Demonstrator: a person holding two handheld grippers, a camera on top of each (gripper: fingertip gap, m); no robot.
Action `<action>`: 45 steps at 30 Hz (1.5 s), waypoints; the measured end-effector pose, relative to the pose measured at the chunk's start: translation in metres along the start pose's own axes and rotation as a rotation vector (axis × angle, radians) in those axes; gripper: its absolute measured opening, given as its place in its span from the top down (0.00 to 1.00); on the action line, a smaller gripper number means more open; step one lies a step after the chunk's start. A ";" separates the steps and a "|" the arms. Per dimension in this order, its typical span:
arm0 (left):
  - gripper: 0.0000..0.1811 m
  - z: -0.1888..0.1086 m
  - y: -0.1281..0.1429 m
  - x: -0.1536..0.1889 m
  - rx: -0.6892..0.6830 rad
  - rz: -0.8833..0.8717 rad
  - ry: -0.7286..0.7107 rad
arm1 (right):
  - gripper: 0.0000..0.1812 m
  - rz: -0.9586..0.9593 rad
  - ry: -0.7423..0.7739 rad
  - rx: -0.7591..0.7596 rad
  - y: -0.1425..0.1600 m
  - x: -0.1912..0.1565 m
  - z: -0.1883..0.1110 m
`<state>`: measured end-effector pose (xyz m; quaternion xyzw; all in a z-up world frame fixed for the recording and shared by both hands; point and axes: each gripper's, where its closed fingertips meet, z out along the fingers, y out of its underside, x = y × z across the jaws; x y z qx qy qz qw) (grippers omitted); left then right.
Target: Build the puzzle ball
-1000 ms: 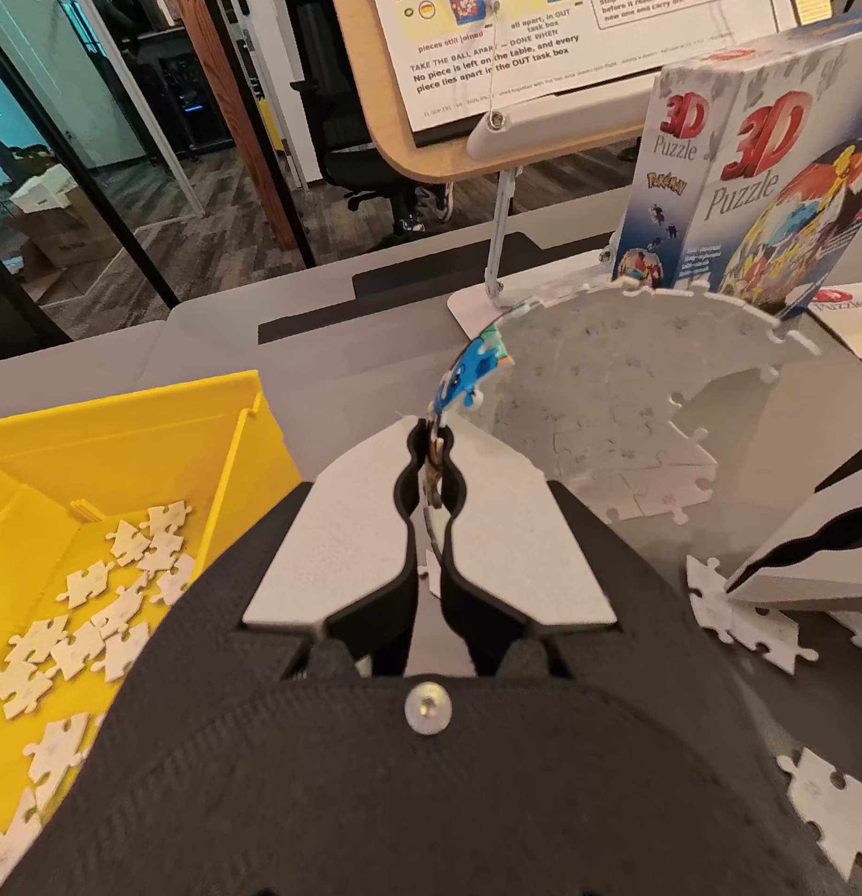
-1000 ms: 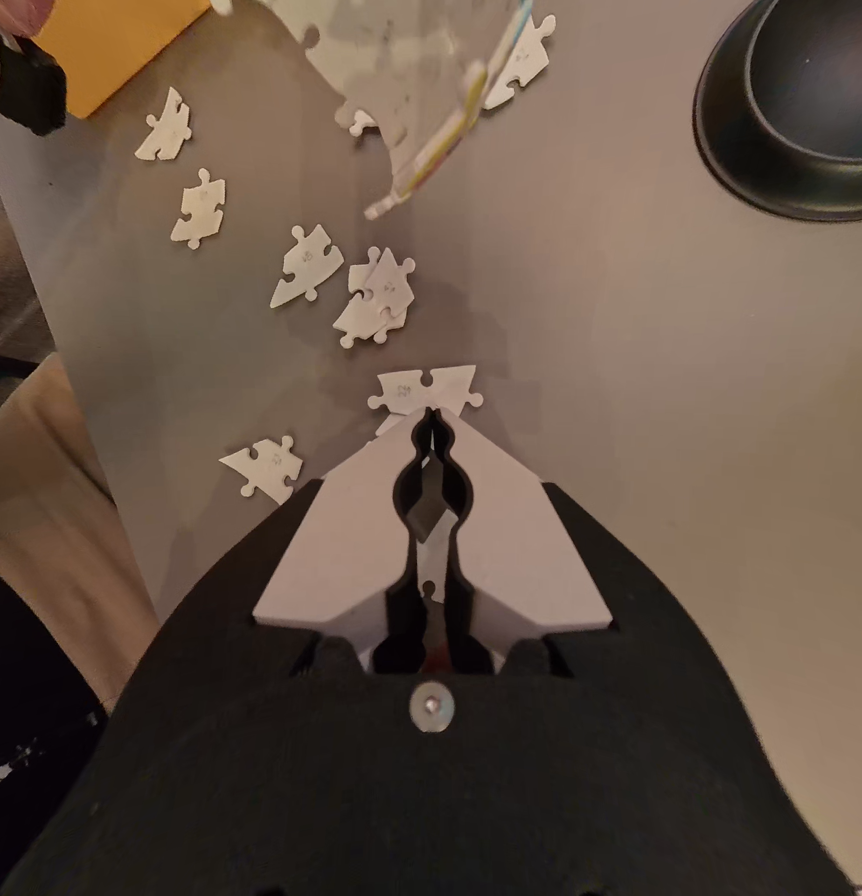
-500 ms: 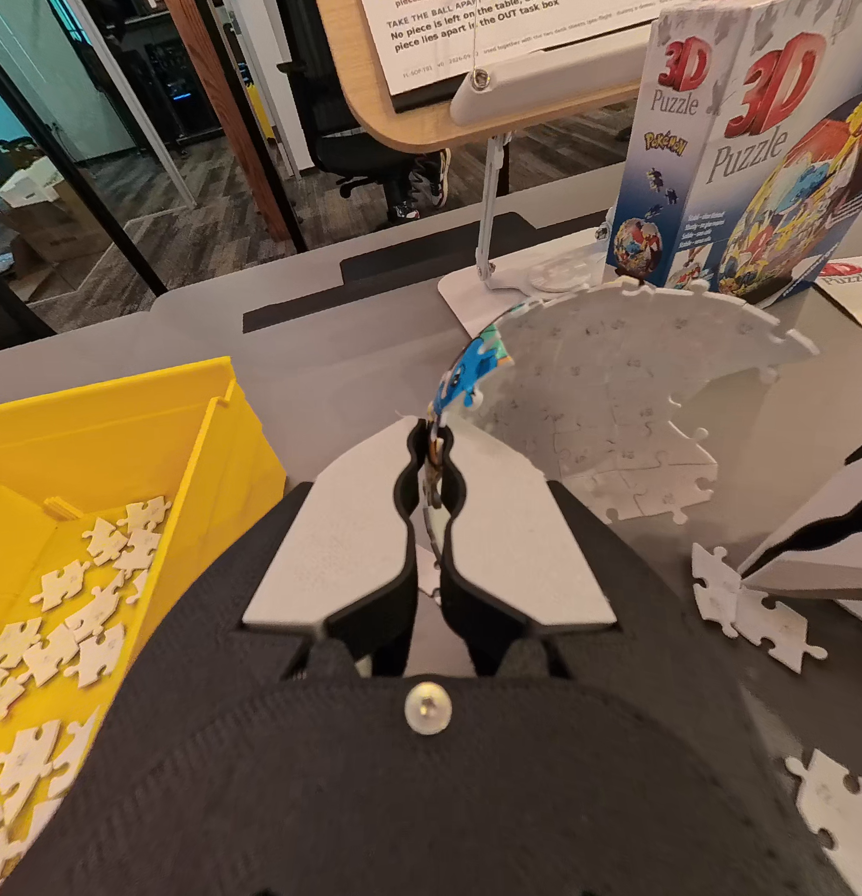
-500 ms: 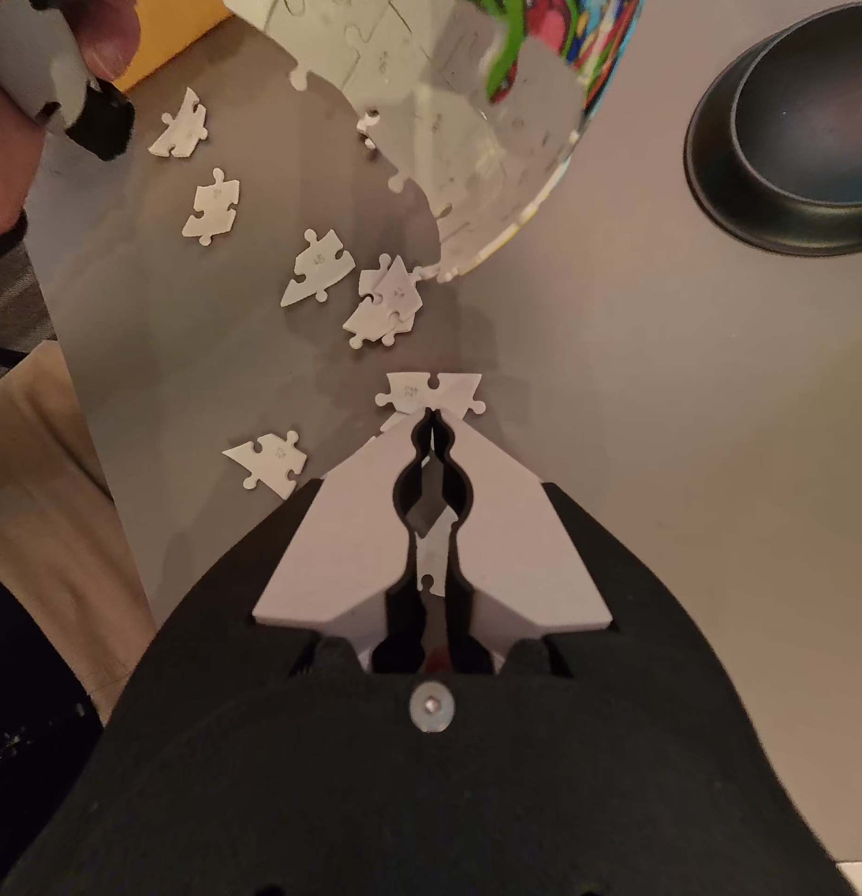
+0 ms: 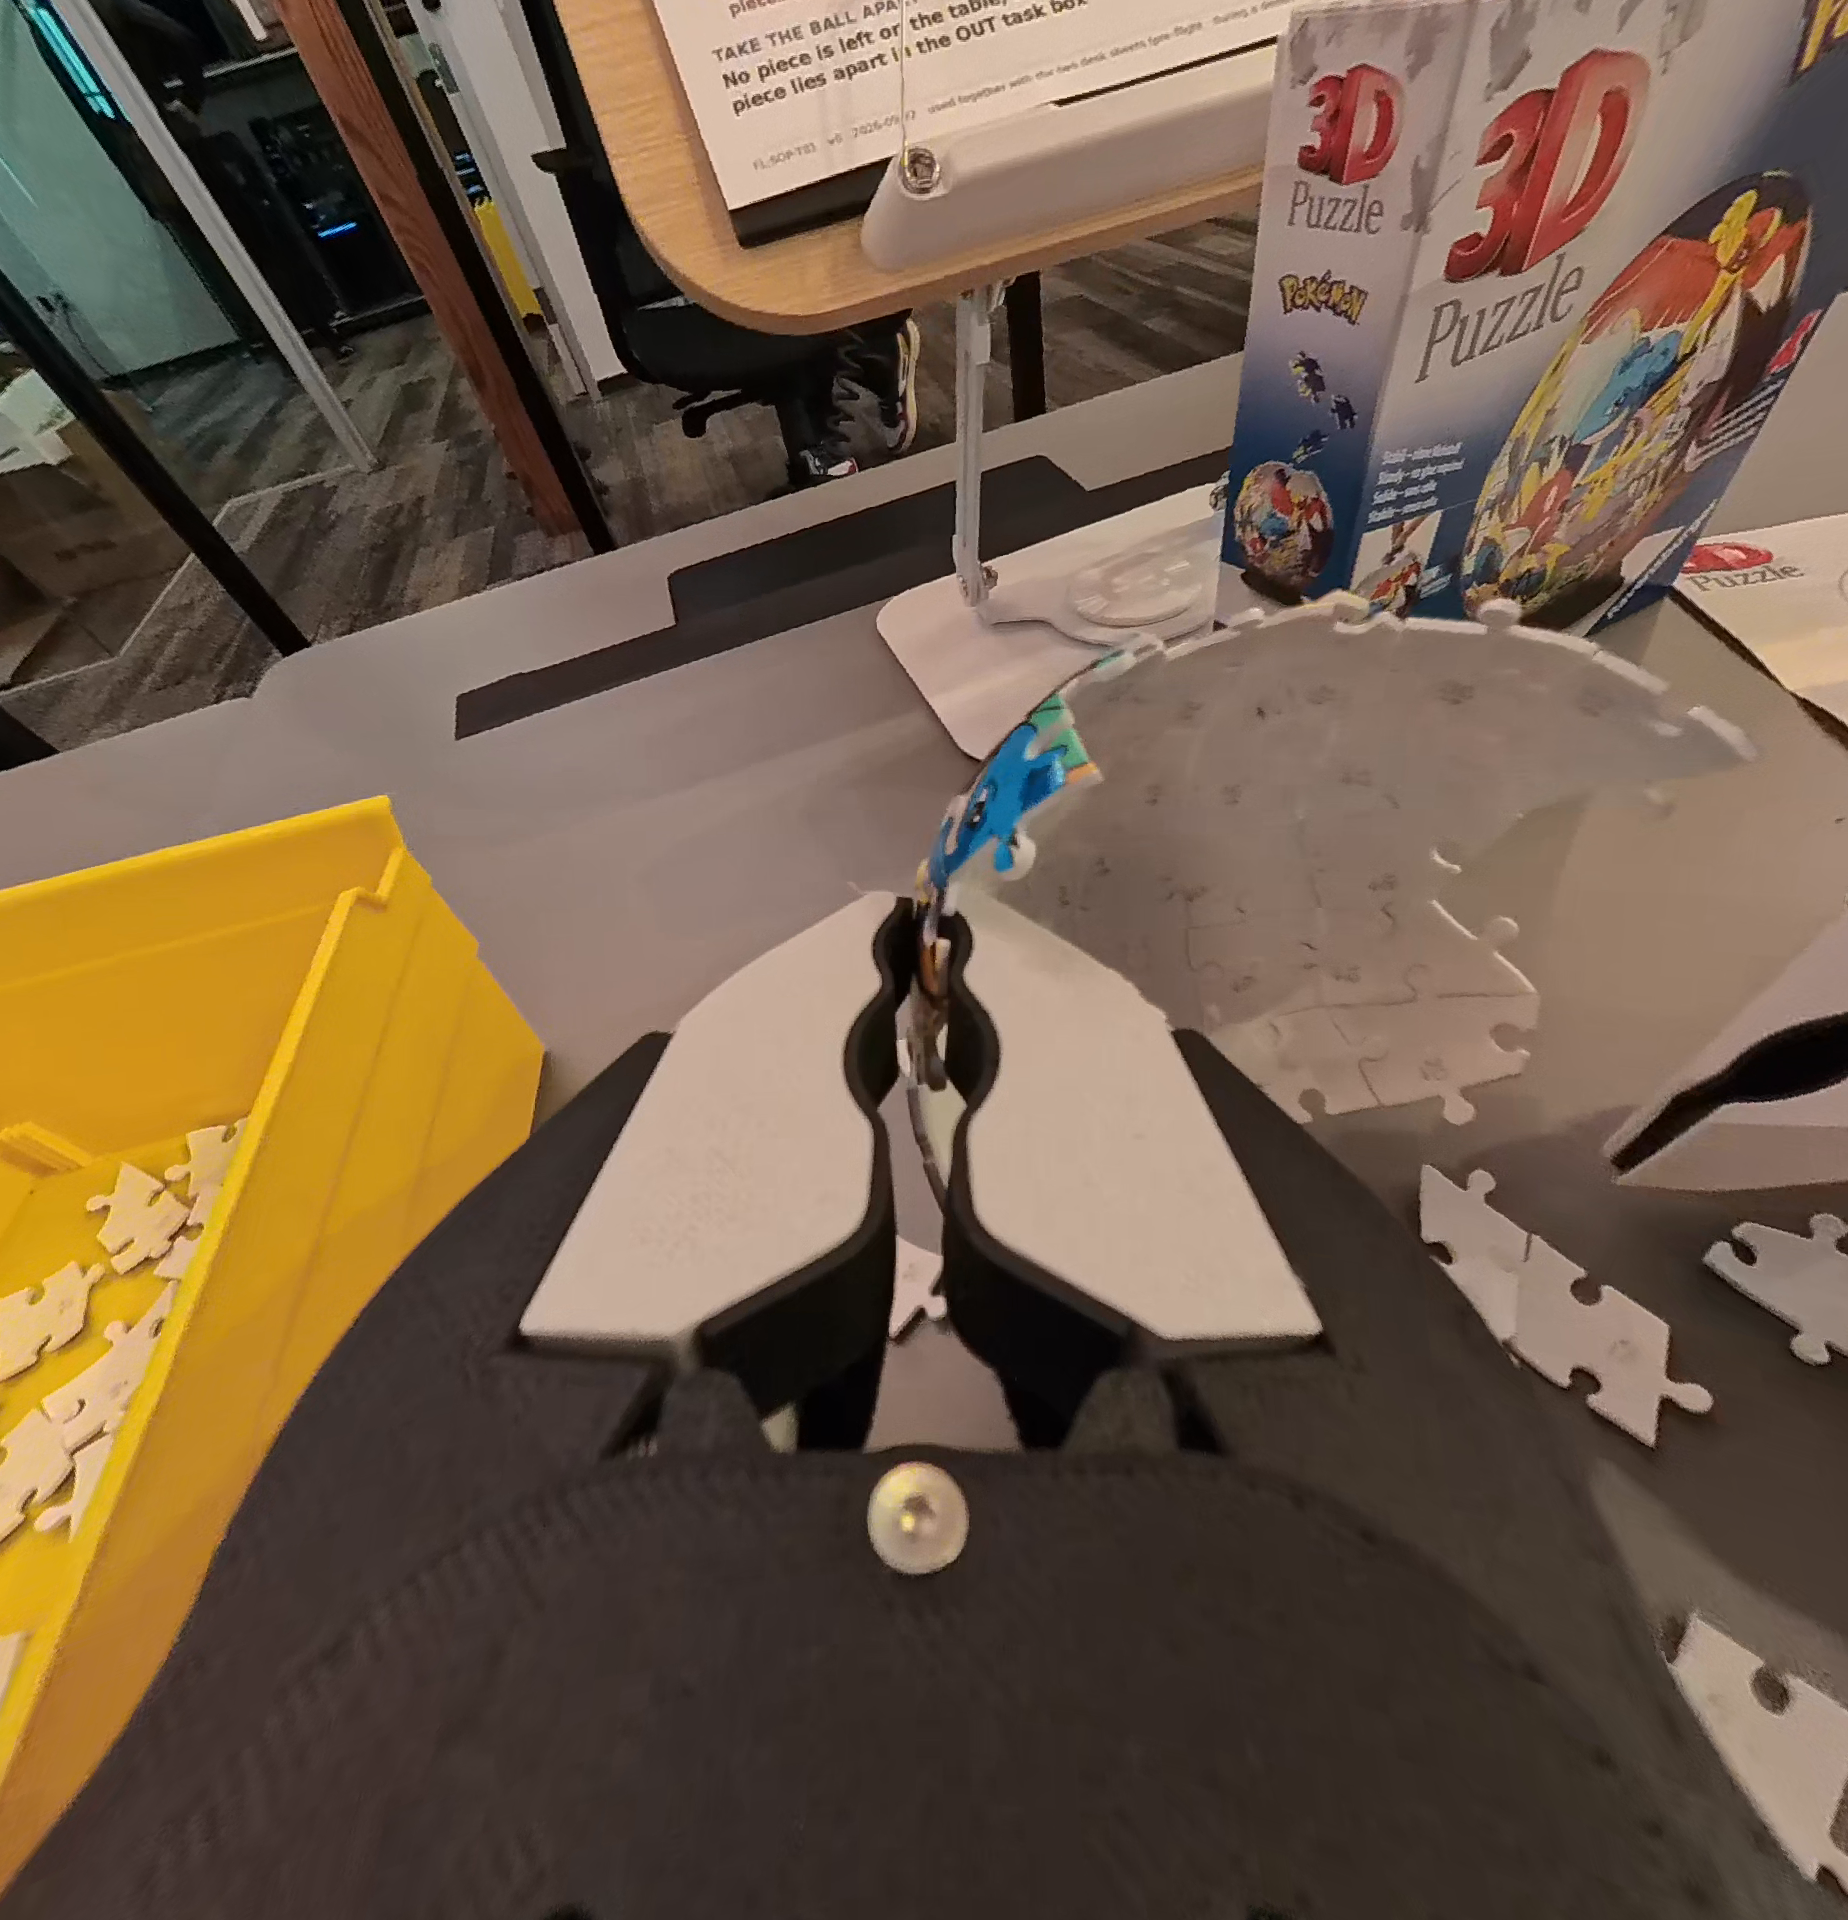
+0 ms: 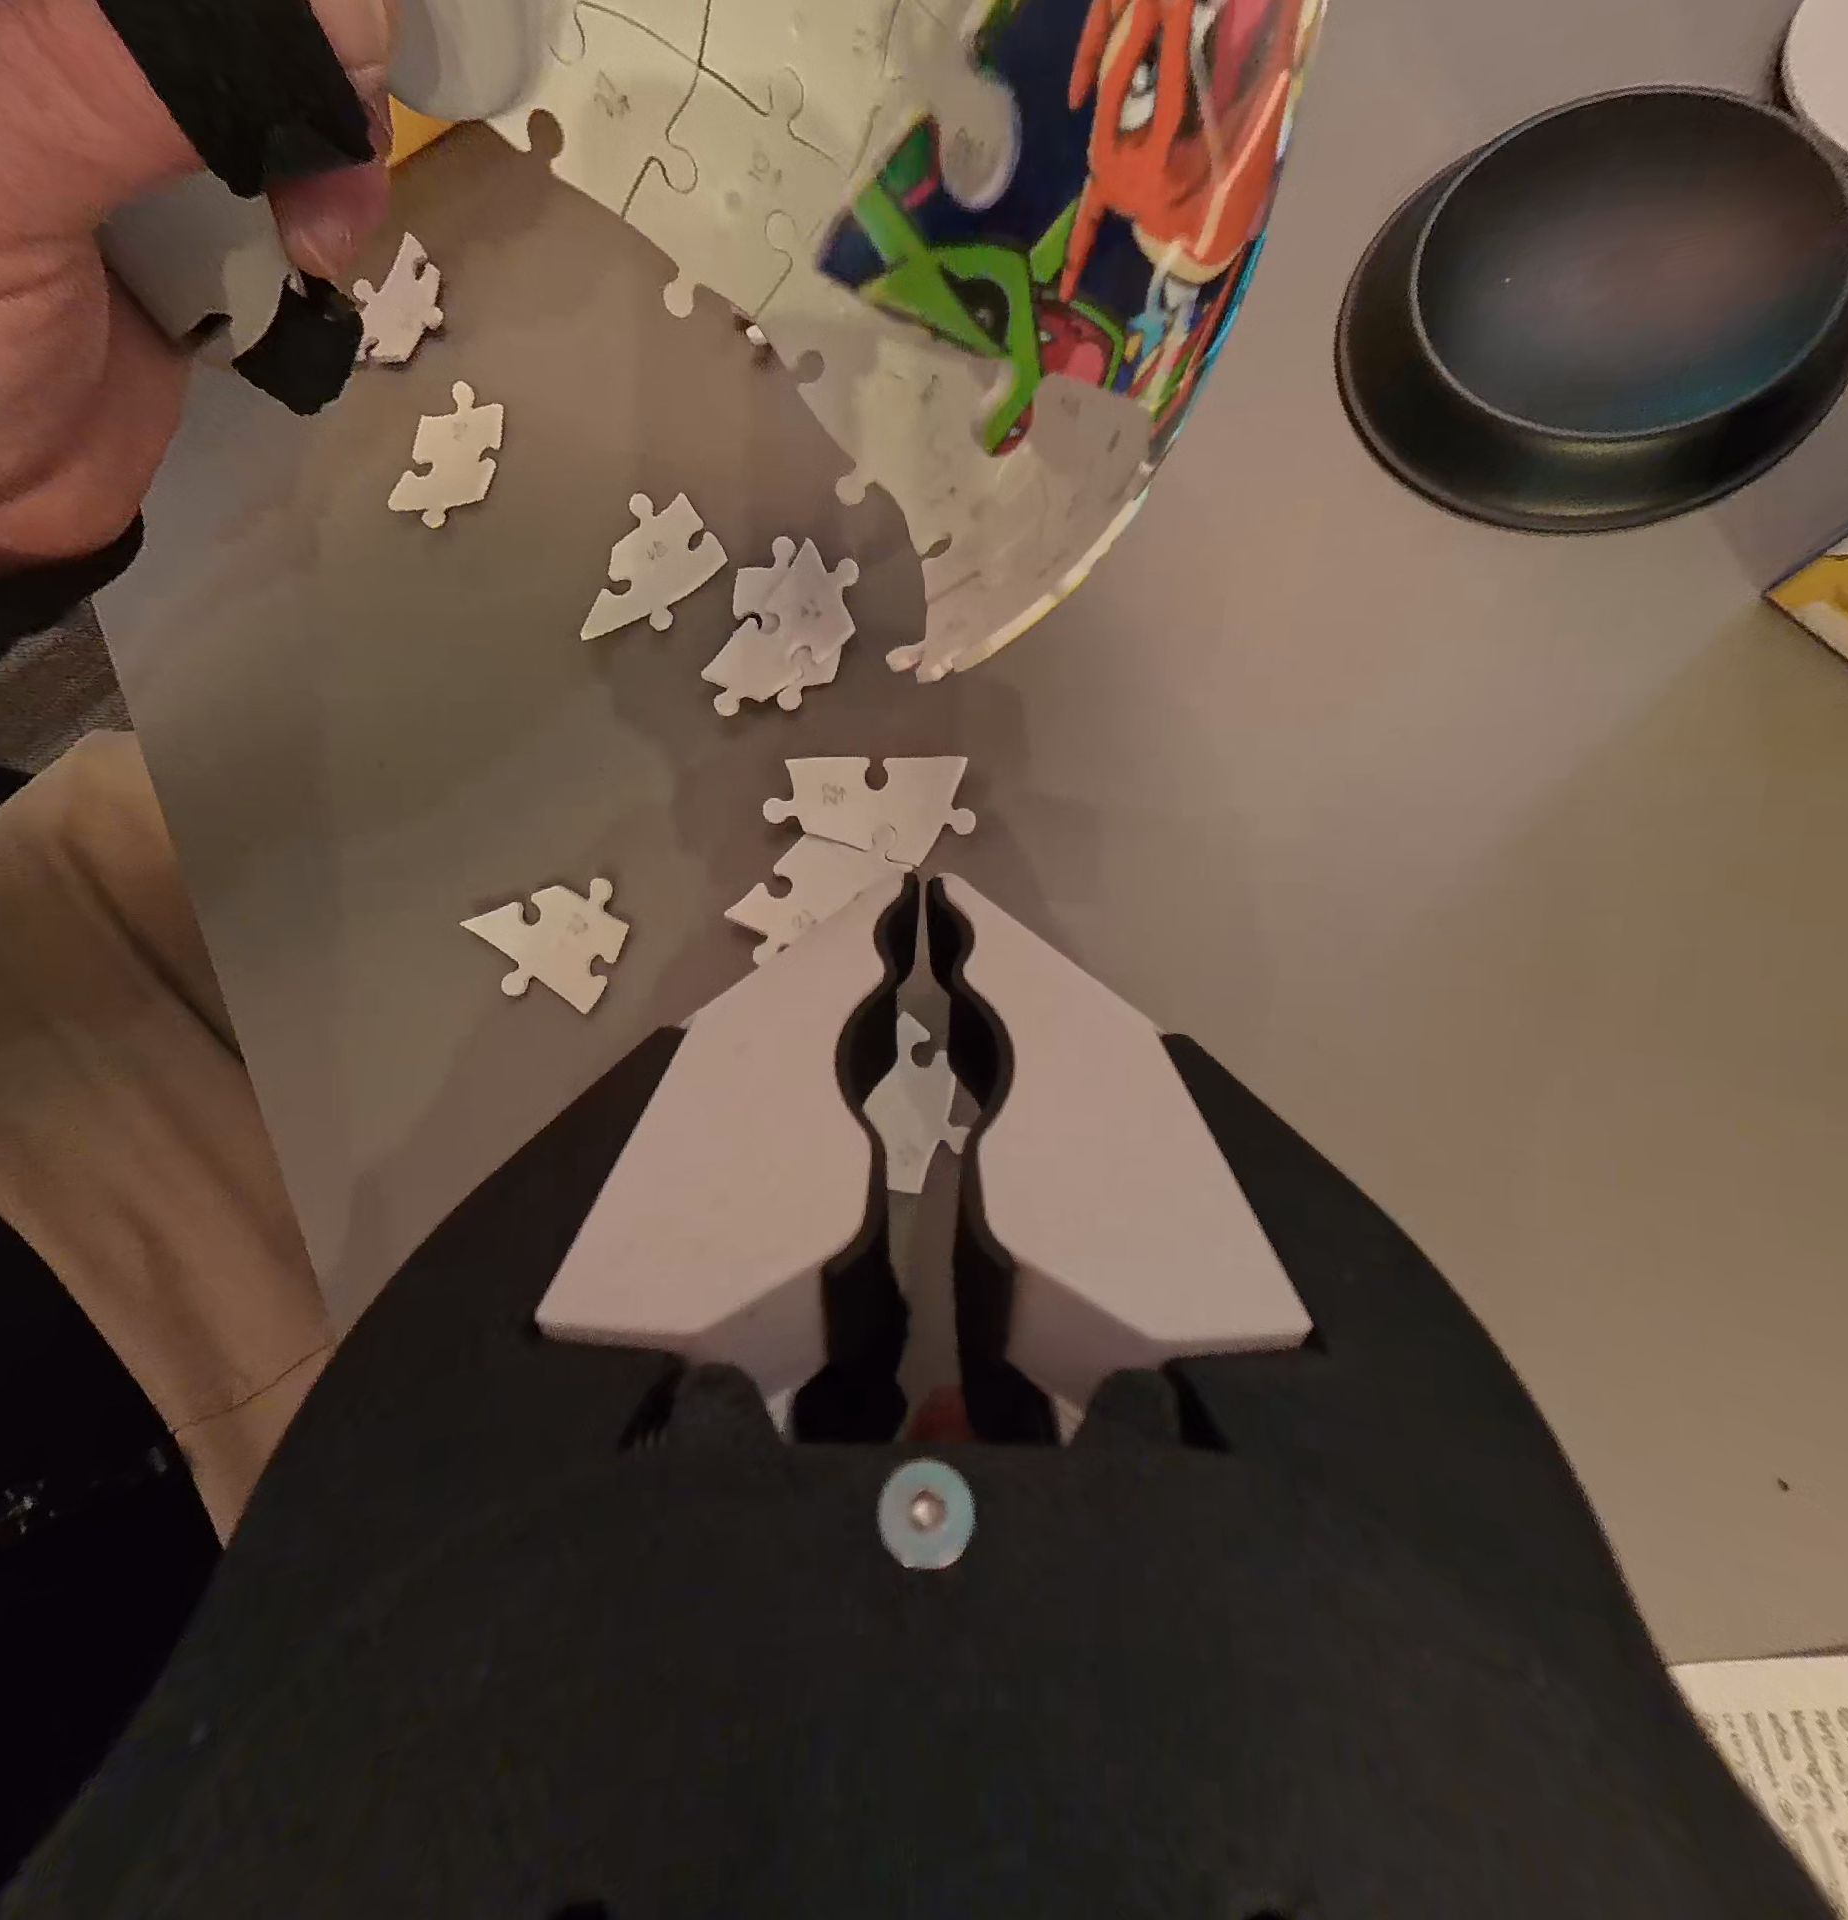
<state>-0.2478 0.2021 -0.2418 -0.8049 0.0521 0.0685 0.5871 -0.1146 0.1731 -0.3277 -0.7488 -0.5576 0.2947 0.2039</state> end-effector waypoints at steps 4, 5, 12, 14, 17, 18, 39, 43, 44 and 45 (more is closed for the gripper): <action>0.98 0.001 0.001 0.003 -0.002 0.004 0.004 | 0.99 -0.005 0.011 0.005 0.002 0.003 -0.003; 0.98 0.001 0.001 0.003 -0.002 0.005 0.005 | 0.98 -0.011 0.013 0.007 0.002 0.003 -0.003; 0.98 0.002 0.004 0.004 -0.011 0.016 -0.002 | 0.97 -0.082 -0.002 -0.008 0.003 -0.007 0.003; 0.98 0.003 0.005 0.004 -0.014 0.018 -0.005 | 0.97 -0.099 -0.011 -0.031 0.006 -0.012 0.007; 0.98 0.002 0.005 0.002 -0.014 0.018 -0.007 | 0.97 -0.106 -0.013 -0.032 0.006 -0.014 0.008; 0.98 0.002 0.005 0.002 -0.014 0.018 -0.008 | 0.97 -0.101 -0.016 -0.027 0.005 -0.014 0.008; 0.98 0.002 0.005 0.000 -0.012 0.016 -0.008 | 1.00 -0.225 -0.069 -0.176 0.027 -0.036 0.013; 0.98 0.003 0.005 0.002 -0.015 0.017 -0.004 | 1.00 -0.211 -0.042 -0.171 0.026 -0.026 0.010; 0.98 0.003 0.005 0.003 -0.015 0.017 -0.003 | 1.00 -0.209 -0.032 -0.171 0.027 -0.023 0.010; 0.98 0.004 0.005 0.003 -0.016 0.018 -0.002 | 1.00 -0.208 -0.025 -0.169 0.027 -0.020 0.010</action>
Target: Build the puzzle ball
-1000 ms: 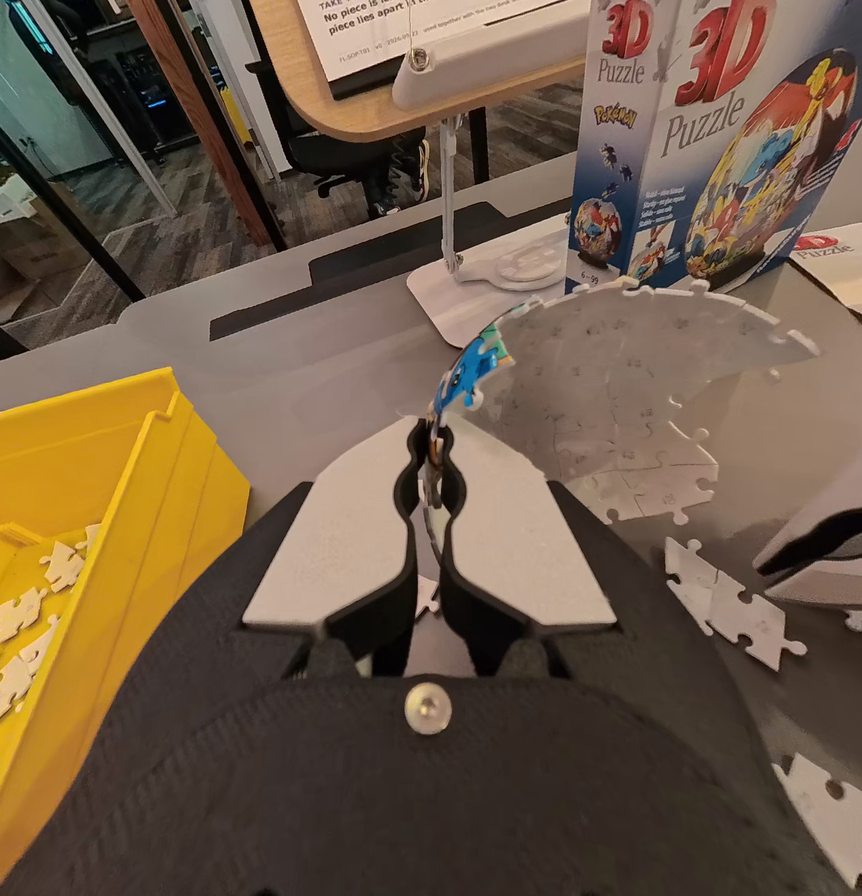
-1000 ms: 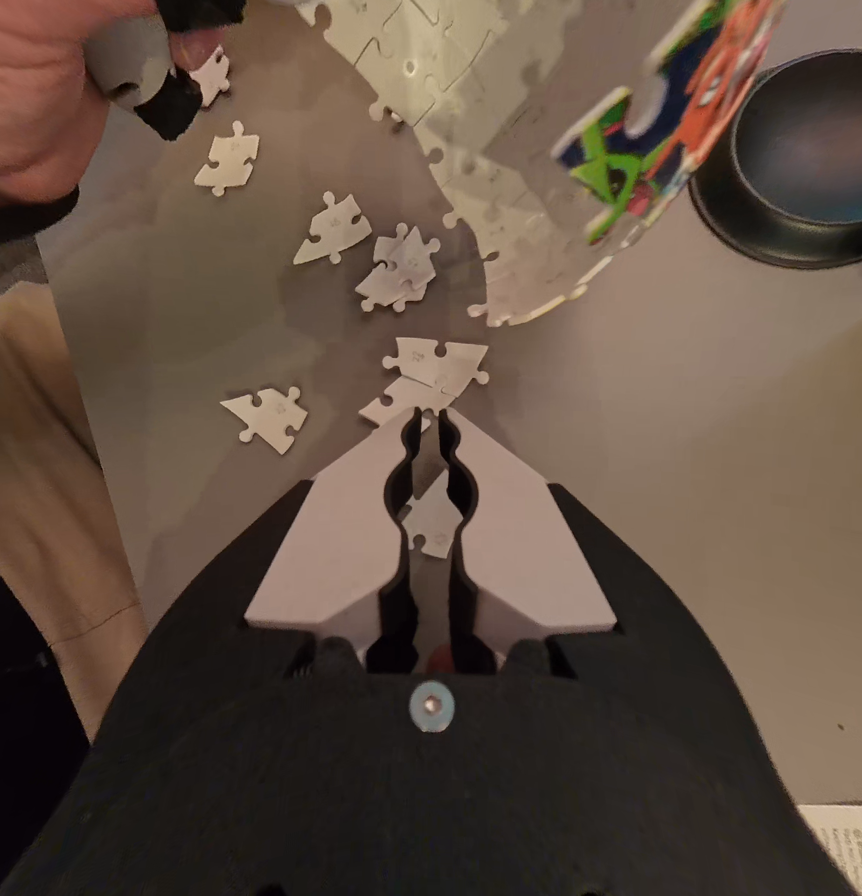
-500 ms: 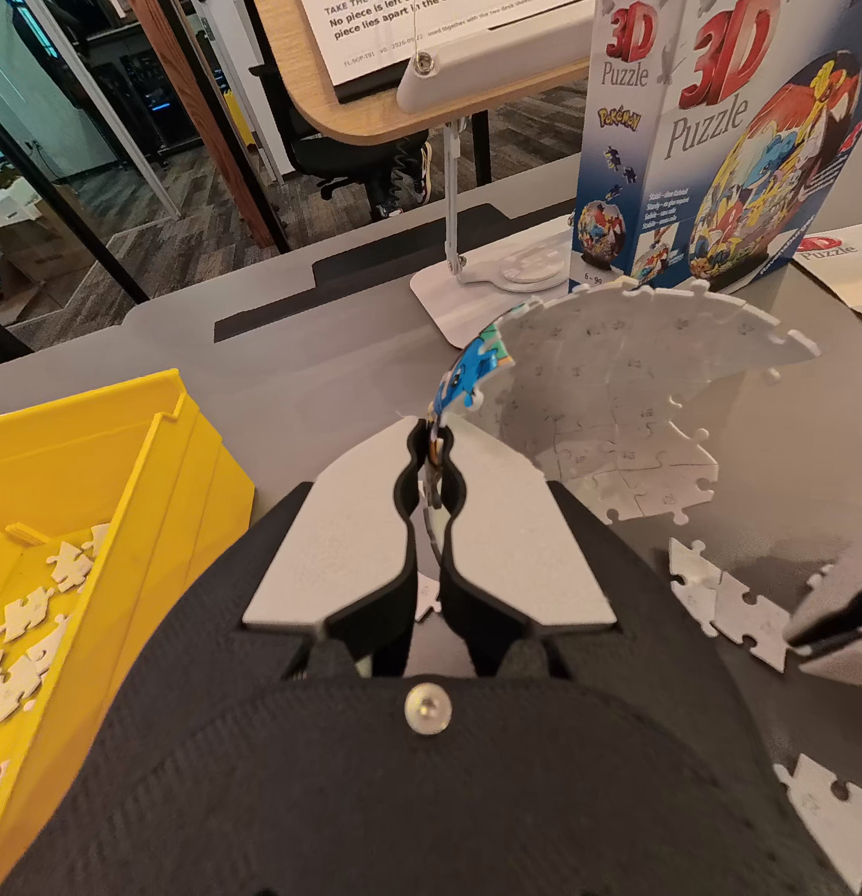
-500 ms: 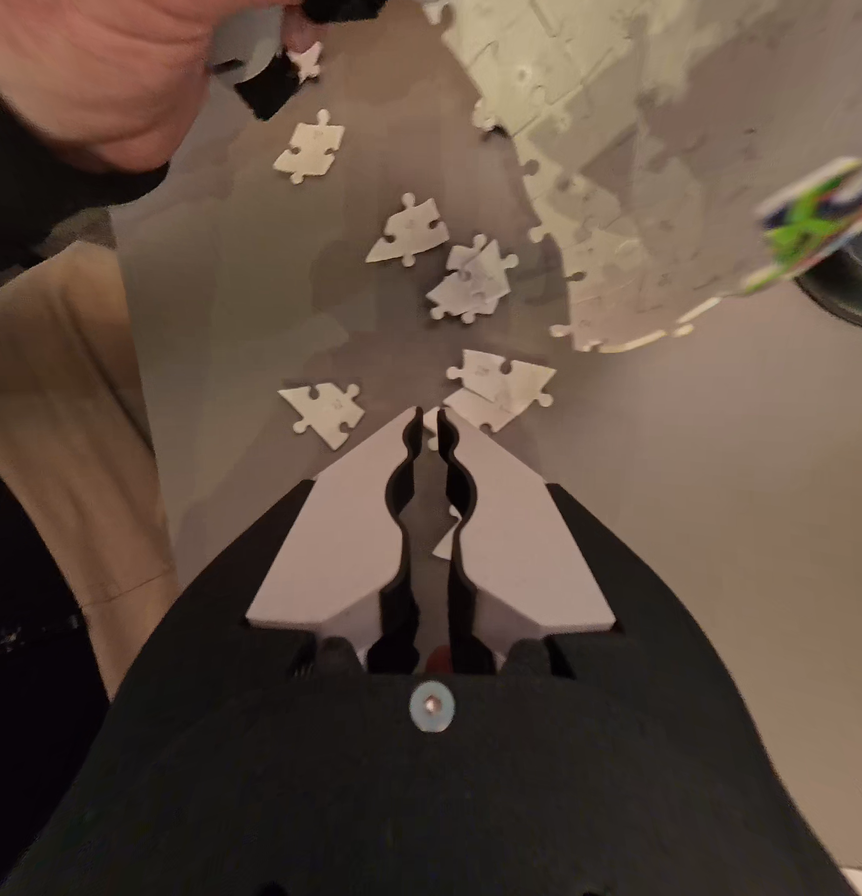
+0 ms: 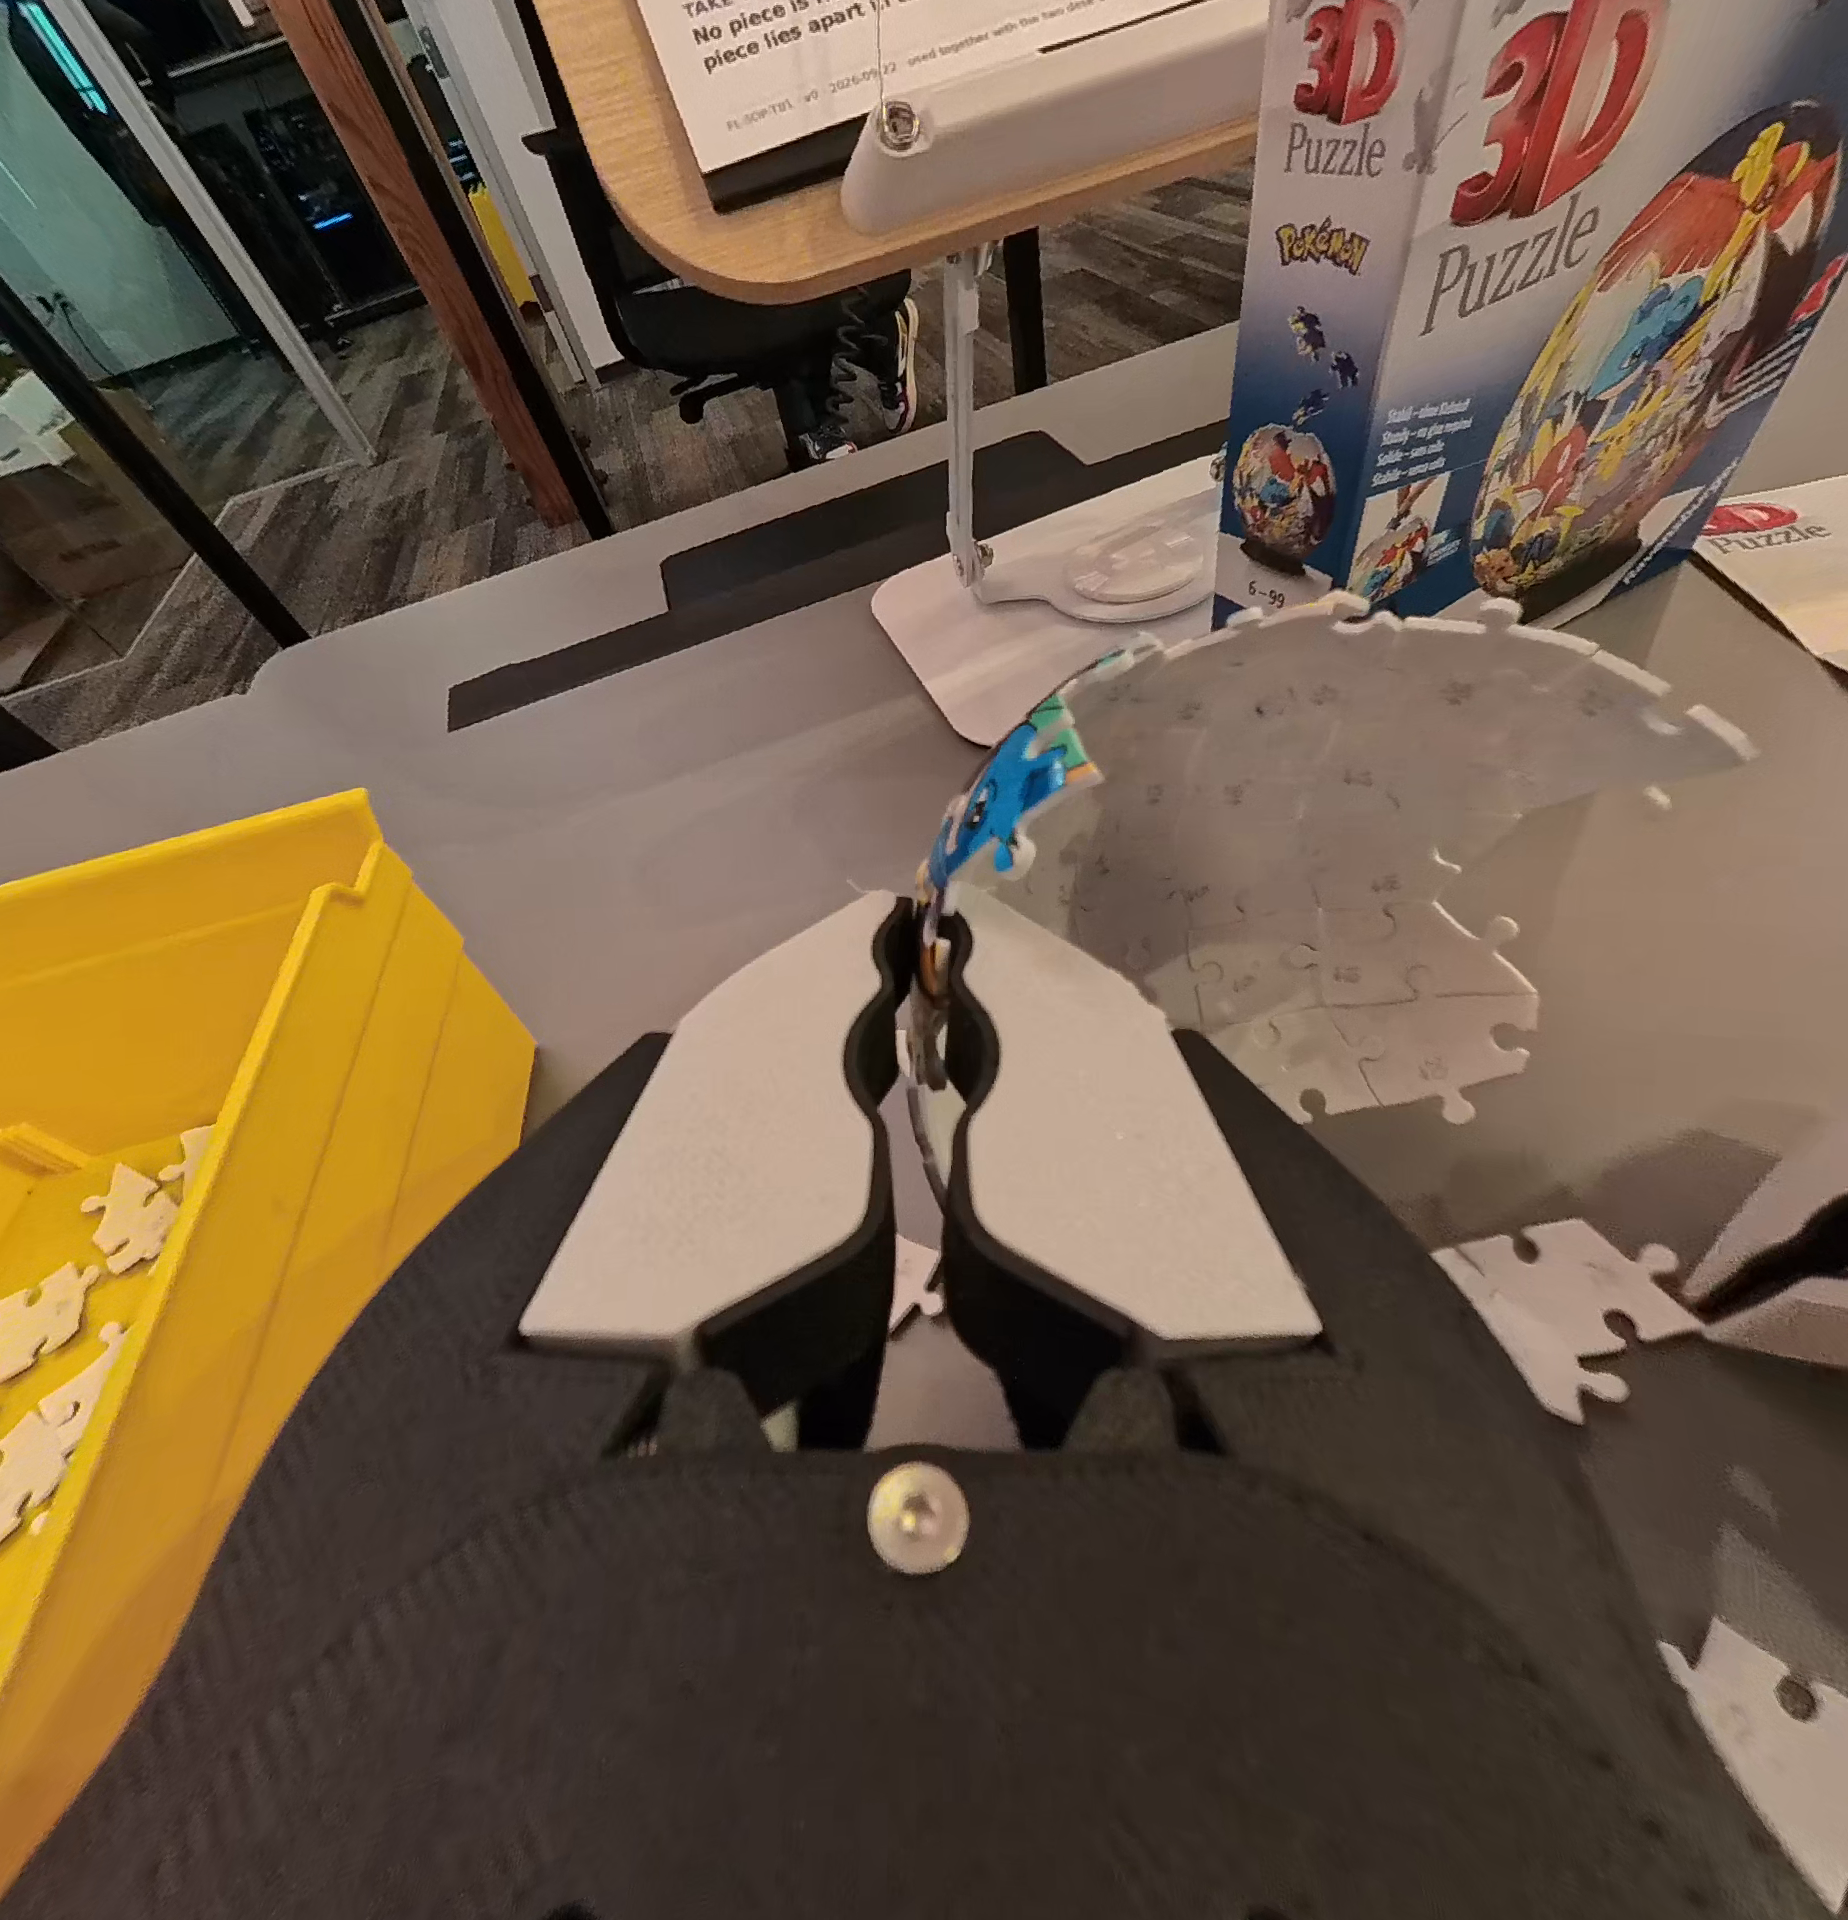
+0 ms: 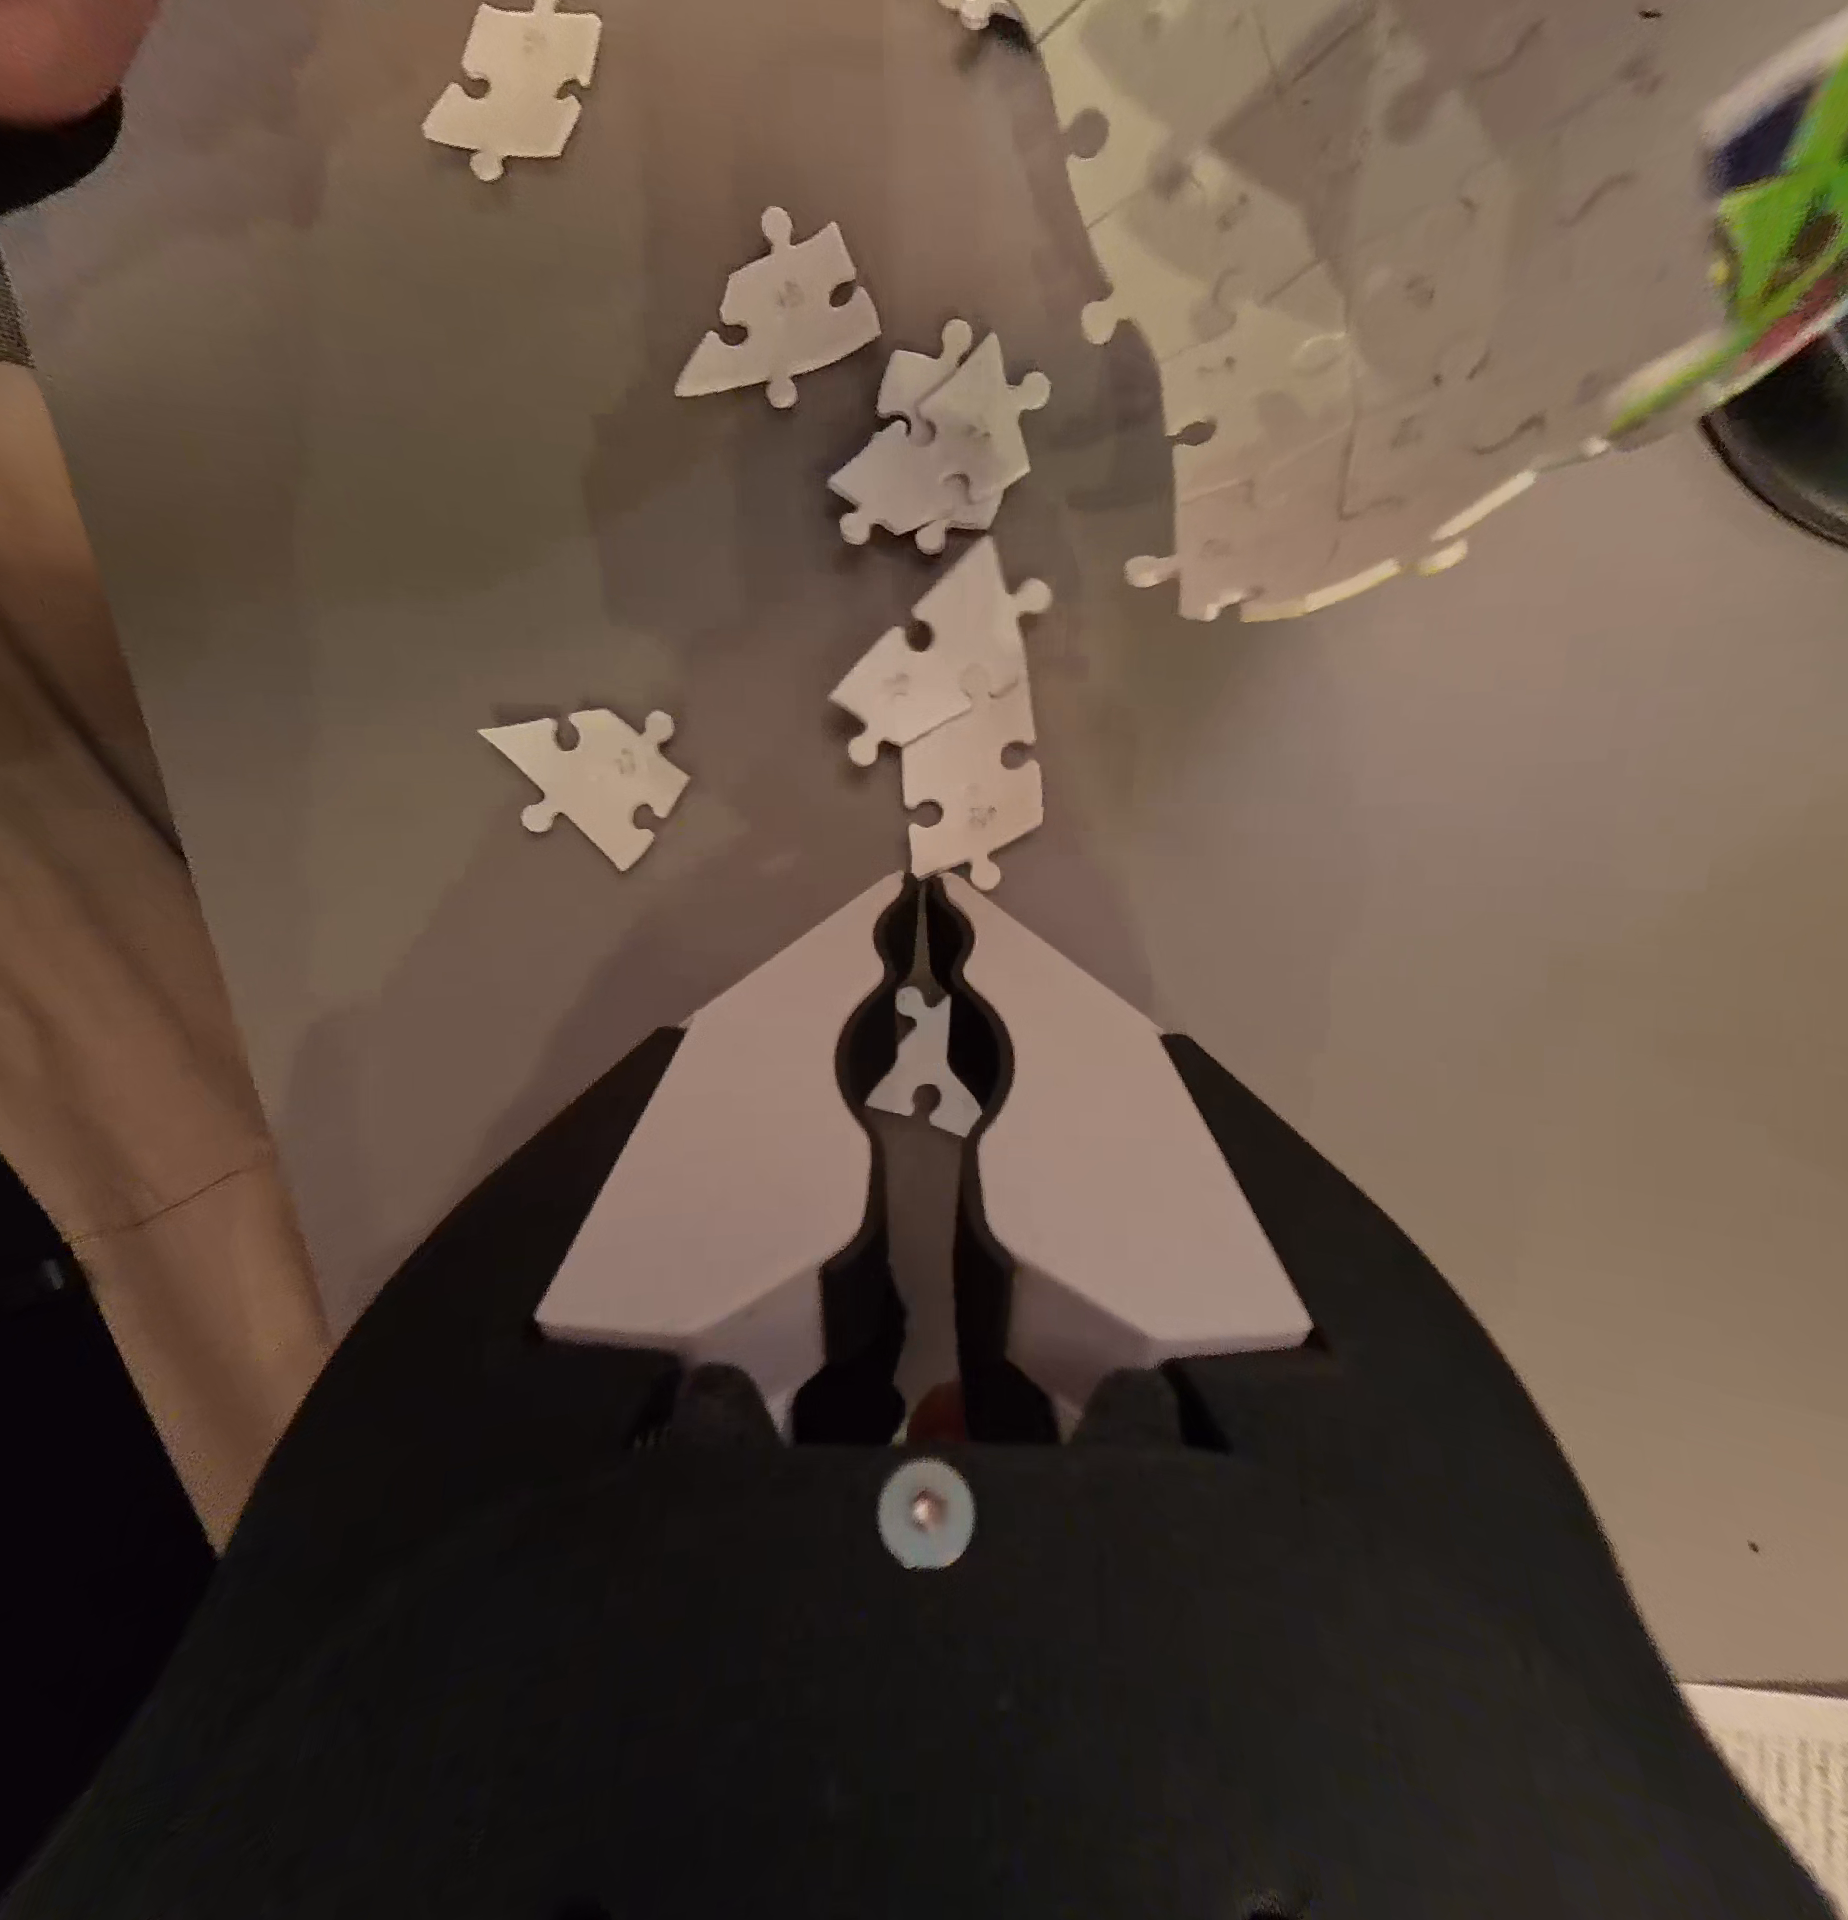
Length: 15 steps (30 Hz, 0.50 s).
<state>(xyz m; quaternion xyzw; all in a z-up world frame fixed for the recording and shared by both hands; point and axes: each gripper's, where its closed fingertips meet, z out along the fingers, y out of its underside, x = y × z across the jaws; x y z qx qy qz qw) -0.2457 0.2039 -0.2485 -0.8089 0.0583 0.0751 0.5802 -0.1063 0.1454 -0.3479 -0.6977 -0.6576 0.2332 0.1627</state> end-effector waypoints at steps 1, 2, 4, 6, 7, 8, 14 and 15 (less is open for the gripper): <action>0.98 0.000 0.000 0.001 0.000 0.000 0.002 | 1.00 0.002 0.006 0.002 0.000 0.002 0.000; 0.98 0.001 0.000 0.002 -0.001 0.001 0.004 | 1.00 0.003 0.016 0.001 0.001 0.005 0.000; 0.98 0.001 0.000 0.003 -0.002 0.004 0.006 | 1.00 0.002 0.037 -0.001 0.003 0.012 0.000; 0.98 0.001 0.000 0.004 -0.002 0.006 0.008 | 1.00 0.008 0.045 0.009 0.001 0.016 0.001; 0.98 0.002 0.000 0.005 -0.003 0.007 0.010 | 1.00 0.005 0.050 0.013 0.000 0.017 0.001; 0.98 0.002 0.000 0.005 -0.003 0.007 0.011 | 1.00 0.002 0.056 0.015 0.000 0.018 0.001; 0.98 0.003 0.001 0.007 -0.005 0.014 0.014 | 1.00 0.000 0.069 0.030 -0.003 0.020 -0.001; 0.98 0.003 0.001 0.007 -0.005 0.016 0.016 | 1.00 0.005 0.065 0.033 -0.003 0.020 -0.002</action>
